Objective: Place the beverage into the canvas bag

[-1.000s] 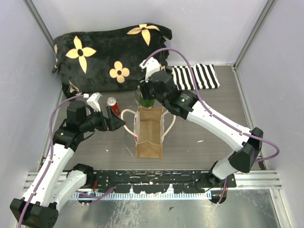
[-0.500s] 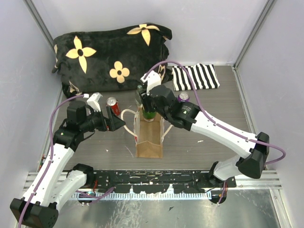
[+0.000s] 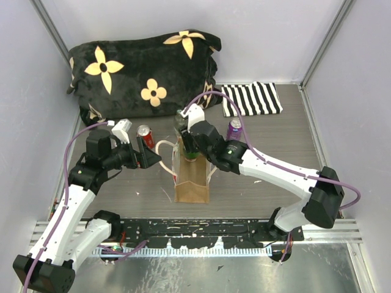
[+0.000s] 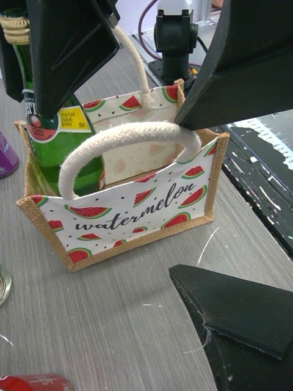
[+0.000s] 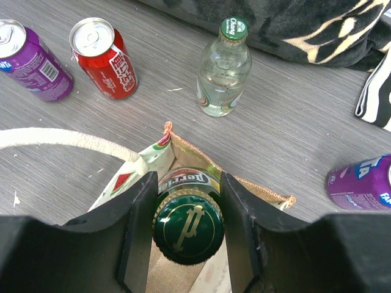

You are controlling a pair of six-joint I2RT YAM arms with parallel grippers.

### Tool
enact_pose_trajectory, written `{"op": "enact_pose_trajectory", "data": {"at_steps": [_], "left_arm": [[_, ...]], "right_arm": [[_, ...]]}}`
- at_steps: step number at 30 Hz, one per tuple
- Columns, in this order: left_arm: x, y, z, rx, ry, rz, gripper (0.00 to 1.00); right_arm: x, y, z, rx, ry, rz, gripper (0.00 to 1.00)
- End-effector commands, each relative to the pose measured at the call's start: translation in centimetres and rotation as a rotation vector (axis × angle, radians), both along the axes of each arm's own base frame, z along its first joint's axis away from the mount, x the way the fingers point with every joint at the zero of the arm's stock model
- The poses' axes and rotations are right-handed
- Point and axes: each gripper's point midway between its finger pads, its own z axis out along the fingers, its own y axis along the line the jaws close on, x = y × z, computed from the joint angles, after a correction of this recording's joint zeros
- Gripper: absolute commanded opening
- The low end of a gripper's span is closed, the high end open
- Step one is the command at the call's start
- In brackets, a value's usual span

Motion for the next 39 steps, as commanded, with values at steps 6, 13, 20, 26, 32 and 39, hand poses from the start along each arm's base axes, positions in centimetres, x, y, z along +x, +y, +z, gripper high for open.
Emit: {"op": "enact_pose_trajectory", "data": {"at_steps": [6, 13, 20, 26, 32, 39], "left_arm": [[-0.4, -0.3, -0.3, -0.019, 0.007, -0.019, 0.98], [-0.4, -0.4, -0.3, -0.029, 0.011, -0.016, 0.98], [-0.5, -0.4, -0.5, -0.03, 0.013, -0.017, 0.98], [-0.5, -0.3, -0.5, -0.03, 0.013, -0.016, 0.98], [-0.6, -0.3, -0.7, -0.03, 0.017, -0.016, 0.98], [-0.5, -0.4, -0.7, -0.031, 0.018, -0.017, 0.98]], "right_arm": [[2.0, 2.9, 5.6, 0.232, -0.155, -0.013, 0.01], [2.5, 3.6, 4.4, 0.22, -0.156, -0.012, 0.01], [2.8, 4.0, 2.6, 0.203, -0.146, -0.015, 0.01], [3.1, 4.1, 1.5, 0.199, -0.143, -0.017, 0.01], [3.3, 4.0, 0.2, 0.198, -0.123, -0.022, 0.01], [3.6, 4.0, -1.4, 0.179, -0.098, -0.024, 0.01]]}}
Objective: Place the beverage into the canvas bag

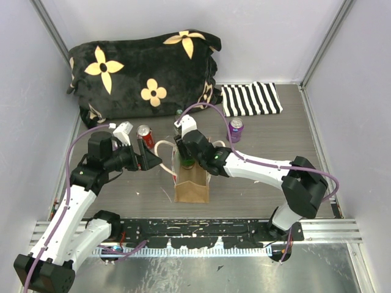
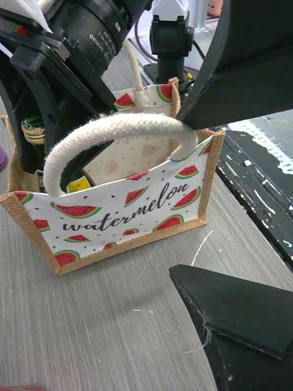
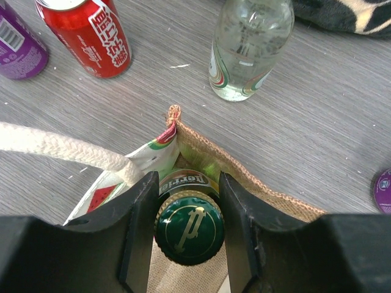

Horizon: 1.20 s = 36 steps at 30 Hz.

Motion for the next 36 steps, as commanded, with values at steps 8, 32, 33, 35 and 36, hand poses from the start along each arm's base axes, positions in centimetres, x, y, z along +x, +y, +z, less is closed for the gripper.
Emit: {"op": "enact_pose_trajectory", "data": {"at_steps": [8, 32, 33, 35, 36], "left_arm": [[-0.1, -0.2, 0.2, -0.02, -0.019, -0.014, 0.98], [-0.1, -0.4, 0.1, -0.025, -0.019, -0.02, 0.98], [-0.1, -0.4, 0.1, -0.025, -0.019, -0.021, 0.98], [0.0, -0.4, 0.0, -0.025, -0.018, -0.018, 0.98], [0.0, -0.4, 0.0, -0.026, -0.019, -0.019, 0.98]], "right_arm": [[2.1, 2.0, 4.9, 0.195, -0.107, -0.028, 0.01], [2.7, 2.3, 8.5, 0.215, -0.155, -0.027, 0.69], [2.7, 2.3, 8.8, 0.218, -0.16, -0.028, 0.69], [2.8, 2.2, 9.6, 0.23, -0.173, -0.034, 0.69], [2.9, 2.3, 10.2, 0.242, -0.182, -0.036, 0.69]]}}
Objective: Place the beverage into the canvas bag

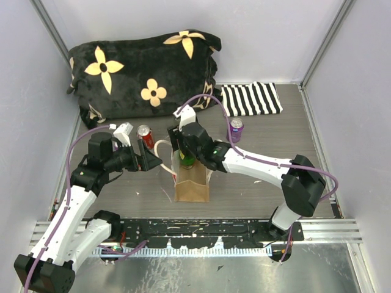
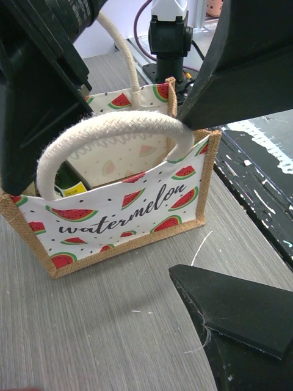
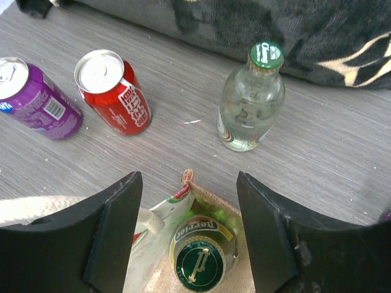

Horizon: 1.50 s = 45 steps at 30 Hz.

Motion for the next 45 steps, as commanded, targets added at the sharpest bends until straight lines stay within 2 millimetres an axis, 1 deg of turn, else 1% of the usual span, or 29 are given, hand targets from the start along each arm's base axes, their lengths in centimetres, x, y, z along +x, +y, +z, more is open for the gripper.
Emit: {"op": "enact_pose_trajectory", "data": {"at_steps": [1, 4, 7, 8, 9, 10, 13, 16, 20, 22, 25, 35, 43, 45], "left_arm": [[0.1, -0.4, 0.4, -0.024, -0.025, -0.014, 0.98], [0.1, -0.3, 0.3, -0.025, -0.022, -0.013, 0.98], [0.1, -0.4, 0.3, -0.027, -0.021, -0.013, 0.98], [0.1, -0.4, 0.3, -0.027, -0.021, -0.014, 0.98], [0.1, -0.4, 0.3, -0.027, -0.023, -0.013, 0.98], [0.1, -0.4, 0.4, -0.028, -0.025, -0.013, 0.98], [0.1, -0.3, 0.5, -0.027, -0.028, -0.011, 0.98], [0.1, -0.3, 0.5, -0.025, -0.03, -0.01, 0.98], [0.2, -0.3, 0.6, -0.024, -0.032, -0.009, 0.98], [0.2, -0.3, 0.6, -0.024, -0.034, -0.009, 0.98], [0.2, -0.3, 0.6, -0.023, -0.034, -0.008, 0.98], [0.3, -0.2, 0.4, -0.019, -0.035, -0.003, 0.98], [0.3, -0.1, 0.5, -0.015, -0.039, -0.003, 0.98], [0.3, -0.1, 0.5, -0.013, -0.041, -0.005, 0.98]], "right_arm": [[1.0, 0.3, 6.9, 0.132, -0.122, -0.027, 0.69], [1.6, 0.6, 8.4, 0.142, -0.155, -0.04, 0.7], [3.3, 0.8, 8.9, 0.108, -0.149, -0.066, 0.72], [4.0, 0.9, 8.8, 0.092, -0.139, -0.075, 0.72], [5.0, 1.0, 8.1, 0.071, -0.118, -0.089, 0.72], [5.7, 1.2, 8.3, 0.071, -0.107, -0.098, 0.72], [7.5, 1.9, 8.2, 0.067, -0.075, -0.104, 0.72], [9.1, 2.4, 7.6, 0.062, -0.039, -0.106, 0.72], [10.6, 2.9, 6.3, 0.072, 0.013, -0.106, 0.72], [11.1, 2.9, 5.4, 0.078, 0.044, -0.106, 0.72], [11.7, 2.8, 4.2, 0.078, 0.072, -0.104, 0.72], [12.2, 3.1, 0.6, 0.043, 0.134, -0.085, 0.71], [13.0, 3.1, -1.1, 0.032, 0.141, -0.105, 0.64], [13.2, 3.1, -1.4, 0.03, 0.145, -0.109, 0.61]]}}
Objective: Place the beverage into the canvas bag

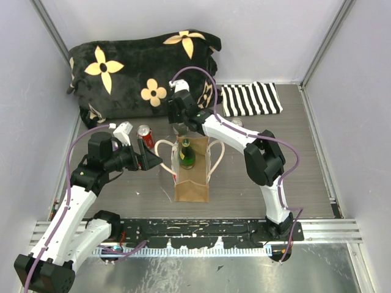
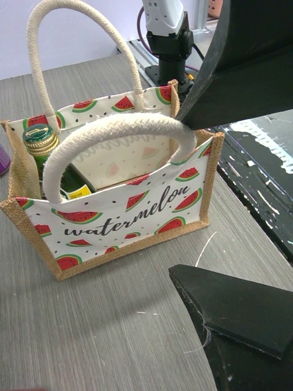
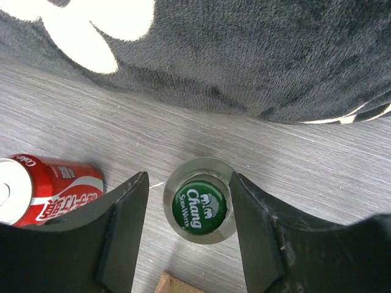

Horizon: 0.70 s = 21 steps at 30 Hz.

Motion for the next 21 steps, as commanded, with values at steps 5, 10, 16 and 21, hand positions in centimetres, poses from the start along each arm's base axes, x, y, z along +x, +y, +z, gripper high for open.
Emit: {"op": "enact_pose_trajectory", "data": {"at_steps": [5, 10, 16, 21], "left_arm": [[-0.1, 0.0, 0.1, -0.003, -0.026, -0.007, 0.98], [-0.1, 0.0, 0.0, -0.007, -0.026, -0.008, 0.98], [0.0, 0.0, 0.0, -0.009, -0.026, -0.006, 0.98], [0.0, 0.0, 0.1, -0.009, -0.026, -0.006, 0.98]], "right_arm": [[0.7, 0.9, 1.1, 0.054, -0.02, -0.009, 0.52], [0.8, 0.4, 0.3, 0.031, -0.012, -0.023, 0.5], [0.6, -0.2, -1.4, -0.004, 0.012, -0.032, 0.54], [0.5, -0.5, -2.4, -0.021, 0.024, -0.04, 0.58]]}}
